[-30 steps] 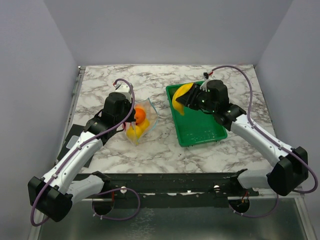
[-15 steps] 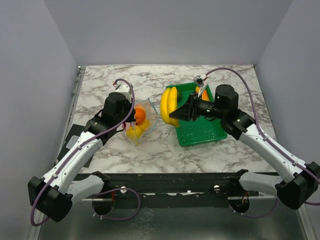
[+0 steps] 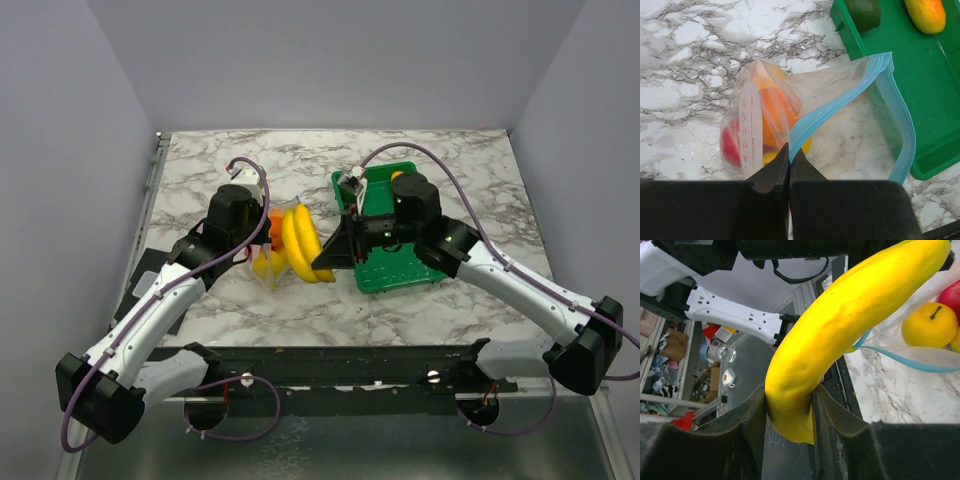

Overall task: Place the food in the zip-top bag and seal the zipper
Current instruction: Place the fake fruit in the zipper food storage bag.

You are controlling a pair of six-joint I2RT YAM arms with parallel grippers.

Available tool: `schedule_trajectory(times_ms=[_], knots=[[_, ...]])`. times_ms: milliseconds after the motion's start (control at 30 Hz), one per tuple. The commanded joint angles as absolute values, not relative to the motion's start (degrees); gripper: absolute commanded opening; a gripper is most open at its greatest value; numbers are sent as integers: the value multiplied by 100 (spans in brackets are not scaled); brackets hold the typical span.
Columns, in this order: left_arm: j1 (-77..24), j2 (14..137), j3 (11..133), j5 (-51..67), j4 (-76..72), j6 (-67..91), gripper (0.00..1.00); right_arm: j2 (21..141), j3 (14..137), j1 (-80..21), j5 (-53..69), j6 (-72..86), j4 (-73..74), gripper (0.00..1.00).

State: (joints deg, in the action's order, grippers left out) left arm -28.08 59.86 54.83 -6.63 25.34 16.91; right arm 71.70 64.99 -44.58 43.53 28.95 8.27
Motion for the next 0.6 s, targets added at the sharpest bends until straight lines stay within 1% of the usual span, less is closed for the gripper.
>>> schedule_trajectory(times_ms=[0,333,567], knots=[[-2768,5907,5440,-616,2417,1739,0,7491,6794,-4620,4481,2770,1081,1],[-2769,5889,5440,-595,2415,1742,0,8154,7024,-4702,4366,3005,1120,1],[-2767,5856,5440,-448,2407,1719,0,8556,7364,-4702,3813,3394,1292,1]])
